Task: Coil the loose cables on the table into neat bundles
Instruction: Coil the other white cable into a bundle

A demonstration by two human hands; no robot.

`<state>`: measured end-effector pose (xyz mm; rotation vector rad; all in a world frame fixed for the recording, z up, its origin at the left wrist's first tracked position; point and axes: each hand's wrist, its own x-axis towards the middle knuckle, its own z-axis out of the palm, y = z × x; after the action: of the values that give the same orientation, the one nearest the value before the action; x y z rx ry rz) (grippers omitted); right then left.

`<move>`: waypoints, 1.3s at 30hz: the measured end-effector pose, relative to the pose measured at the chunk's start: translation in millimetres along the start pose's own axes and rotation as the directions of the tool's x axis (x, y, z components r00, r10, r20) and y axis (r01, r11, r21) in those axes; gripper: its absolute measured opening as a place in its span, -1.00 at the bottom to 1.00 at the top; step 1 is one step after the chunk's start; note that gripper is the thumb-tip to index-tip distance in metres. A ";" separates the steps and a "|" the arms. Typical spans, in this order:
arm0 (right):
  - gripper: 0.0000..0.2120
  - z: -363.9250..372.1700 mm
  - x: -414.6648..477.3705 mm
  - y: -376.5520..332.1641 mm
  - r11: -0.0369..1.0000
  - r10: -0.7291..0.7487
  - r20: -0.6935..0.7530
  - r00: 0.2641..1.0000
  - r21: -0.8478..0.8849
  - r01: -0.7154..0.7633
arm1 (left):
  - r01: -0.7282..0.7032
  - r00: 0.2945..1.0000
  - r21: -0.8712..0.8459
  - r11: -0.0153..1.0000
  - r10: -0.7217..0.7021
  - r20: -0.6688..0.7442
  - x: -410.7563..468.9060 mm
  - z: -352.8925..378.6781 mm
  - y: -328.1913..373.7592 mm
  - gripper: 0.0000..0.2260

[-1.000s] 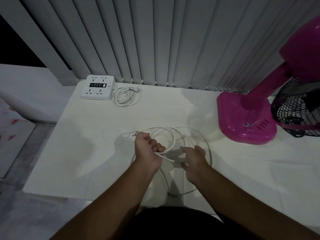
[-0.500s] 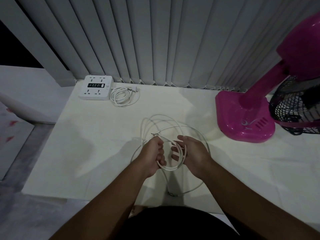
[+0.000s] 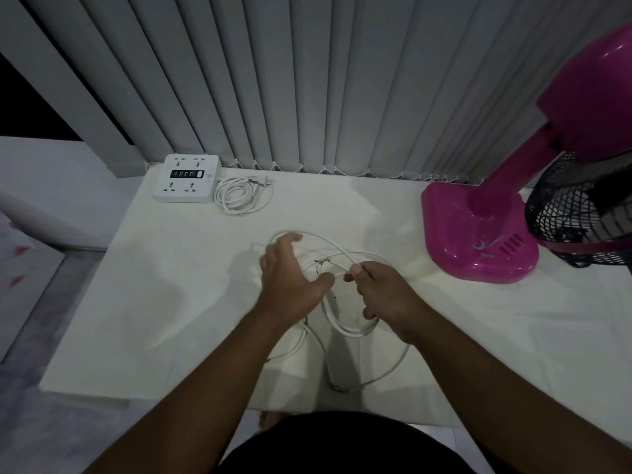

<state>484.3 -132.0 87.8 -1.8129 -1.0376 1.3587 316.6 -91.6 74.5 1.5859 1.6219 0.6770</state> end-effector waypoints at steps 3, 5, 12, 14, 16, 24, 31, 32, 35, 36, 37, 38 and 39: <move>-0.70 -13.9 2.6 -10.1 0.998 -0.014 0.045 0.999 0.054 0.012 | -0.253 0.966 0.186 0.949 0.236 0.109 23.0 -22.7 -2.1 -0.06; -0.70 -18.7 3.9 -18.0 0.995 -0.039 0.037 0.999 0.098 0.035 | -0.342 0.932 0.260 0.903 0.291 0.215 37.9 -33.3 8.1 -0.23; -0.73 -15.5 8.7 -40.2 0.962 -0.055 -0.108 0.993 0.259 0.082 | -0.082 0.937 -0.130 0.988 0.121 0.327 52.1 -41.2 50.1 -0.76; -0.72 -15.7 9.3 -46.9 0.940 -0.031 -0.098 0.995 0.335 0.063 | 0.003 0.910 -0.166 0.986 0.066 0.409 50.4 -46.1 57.4 -0.77; -0.72 -17.5 8.6 -53.6 0.924 -0.038 -0.065 0.997 0.378 0.060 | 0.102 0.880 -0.209 0.973 0.010 0.475 49.9 -49.4 59.7 -0.68; -0.74 -28.3 3.3 -62.0 0.876 -0.108 0.140 0.984 0.482 0.027 | 0.364 0.901 -0.490 0.792 -0.167 0.400 51.6 -50.5 49.1 -0.64; -0.75 -15.5 3.7 -55.0 0.820 -0.066 0.138 0.988 0.571 -0.025 | 0.416 0.892 -0.519 0.747 -0.226 0.390 36.6 -42.2 44.3 -0.59; -0.74 -15.3 4.3 -54.1 0.840 -0.060 0.133 0.989 0.542 -0.022 | 0.419 0.888 -0.546 0.725 -0.203 0.412 35.7 -43.2 43.8 -0.57; -0.74 -18.7 6.0 -50.8 0.850 -0.053 0.132 0.990 0.527 -0.025 | 0.382 0.895 -0.565 0.732 -0.139 0.425 37.0 -46.1 40.2 -0.59; -0.74 -18.4 6.4 -50.5 0.837 -0.043 0.118 0.992 0.547 -0.029 | 0.381 0.893 -0.564 0.733 -0.133 0.431 37.0 -46.4 39.8 -0.61; -0.74 -16.4 6.6 -50.4 0.821 -0.026 0.090 0.996 0.570 -0.030 | 0.394 0.881 -0.562 0.727 -0.126 0.455 35.9 -46.2 40.3 -0.61; -0.74 -12.7 7.5 -50.0 0.801 0.001 0.049 0.999 0.597 -0.030 | 0.410 0.862 -0.547 0.730 -0.114 0.494 33.5 -45.0 42.2 -0.60; -0.74 -8.3 8.7 -49.4 0.779 0.037 -0.001 0.999 0.627 -0.028 | 0.413 0.841 -0.520 0.748 -0.095 0.532 29.9 -42.3 43.8 -0.61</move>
<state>483.1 -100.8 127.9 -1.3269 -0.4464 1.4828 309.8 -52.5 129.5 0.9056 1.0580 0.5303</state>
